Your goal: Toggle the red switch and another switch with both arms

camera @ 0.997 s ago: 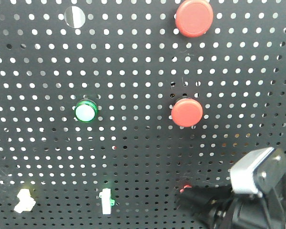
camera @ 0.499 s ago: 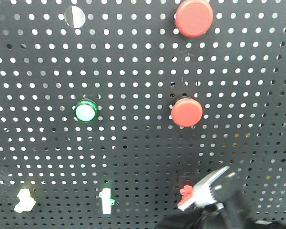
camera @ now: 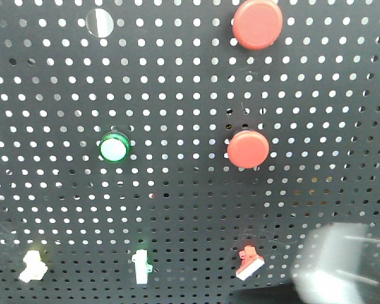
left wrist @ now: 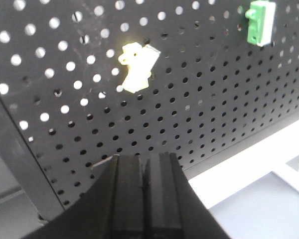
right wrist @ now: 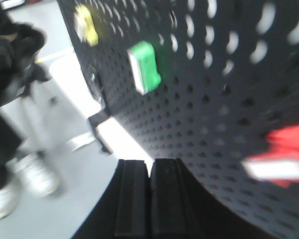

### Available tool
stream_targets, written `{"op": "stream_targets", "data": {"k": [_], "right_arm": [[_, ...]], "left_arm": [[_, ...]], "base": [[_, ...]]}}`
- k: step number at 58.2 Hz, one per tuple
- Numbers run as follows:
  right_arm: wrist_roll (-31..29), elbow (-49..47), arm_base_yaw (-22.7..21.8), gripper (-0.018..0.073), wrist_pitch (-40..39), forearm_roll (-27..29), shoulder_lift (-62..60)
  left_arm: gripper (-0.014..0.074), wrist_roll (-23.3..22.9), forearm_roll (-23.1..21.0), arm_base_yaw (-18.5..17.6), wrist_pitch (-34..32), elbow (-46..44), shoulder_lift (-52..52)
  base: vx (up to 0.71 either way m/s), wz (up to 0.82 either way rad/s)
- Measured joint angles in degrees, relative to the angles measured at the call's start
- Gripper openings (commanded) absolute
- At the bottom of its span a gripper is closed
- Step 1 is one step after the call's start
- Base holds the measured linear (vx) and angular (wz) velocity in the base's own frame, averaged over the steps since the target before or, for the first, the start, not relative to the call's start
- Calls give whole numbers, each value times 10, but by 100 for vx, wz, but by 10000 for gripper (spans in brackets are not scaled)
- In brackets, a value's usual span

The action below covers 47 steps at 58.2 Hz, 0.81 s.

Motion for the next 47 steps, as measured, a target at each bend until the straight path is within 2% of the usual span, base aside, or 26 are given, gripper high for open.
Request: {"op": "stream_targets", "data": {"k": [11, 19, 31, 47], "right_arm": [[107, 99, 0, -6, -100, -110, -179], [146, 168, 0, -6, -150, -152, -296], [155, 233, 0, -6, -211, -158, -378], [161, 294, 0, -6, -216, -156, -380]], "left_arm": [[3, -24, 0, 0, 5, 0, 0], [3, -26, 0, 0, 21, 0, 0], [3, -26, 0, 0, 61, 0, 0], [3, -26, 0, 0, 83, 0, 0]], "base": [[0, 0], [0, 0], [0, 0], [0, 0]]}}
